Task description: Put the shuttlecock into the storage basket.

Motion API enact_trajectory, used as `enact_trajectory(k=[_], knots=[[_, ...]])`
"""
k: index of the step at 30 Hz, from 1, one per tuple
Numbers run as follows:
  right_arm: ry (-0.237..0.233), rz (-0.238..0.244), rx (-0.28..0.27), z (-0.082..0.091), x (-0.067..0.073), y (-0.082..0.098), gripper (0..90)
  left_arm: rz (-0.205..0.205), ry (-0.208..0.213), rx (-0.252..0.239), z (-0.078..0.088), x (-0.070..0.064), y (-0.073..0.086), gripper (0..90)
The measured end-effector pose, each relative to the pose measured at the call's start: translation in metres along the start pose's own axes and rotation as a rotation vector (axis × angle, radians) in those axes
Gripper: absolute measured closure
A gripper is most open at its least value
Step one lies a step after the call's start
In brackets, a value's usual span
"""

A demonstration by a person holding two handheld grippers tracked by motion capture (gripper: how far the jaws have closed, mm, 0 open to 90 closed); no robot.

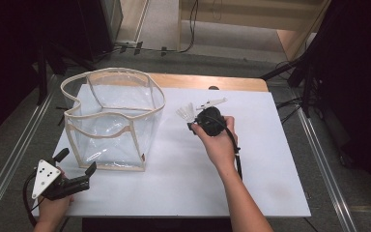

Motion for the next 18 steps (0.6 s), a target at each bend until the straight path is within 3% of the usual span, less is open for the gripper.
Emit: enact_trajectory(k=[18], knots=[[-0.003, 0.012, -0.040, 0.012, 0.002, -0.014, 62.3, 0.001, 0.000, 0.000, 0.000, 0.000, 0.000, 2.3]])
Point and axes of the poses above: each handheld gripper's, and its own axes: z roughly backward along the jaws, y roughly out of its underside, x roughly to its left, the point moved 5 cm from there along -z, roughly forward along the jaws, and after that the axes turned 10 degrees about -z, right-handed, at the moved point
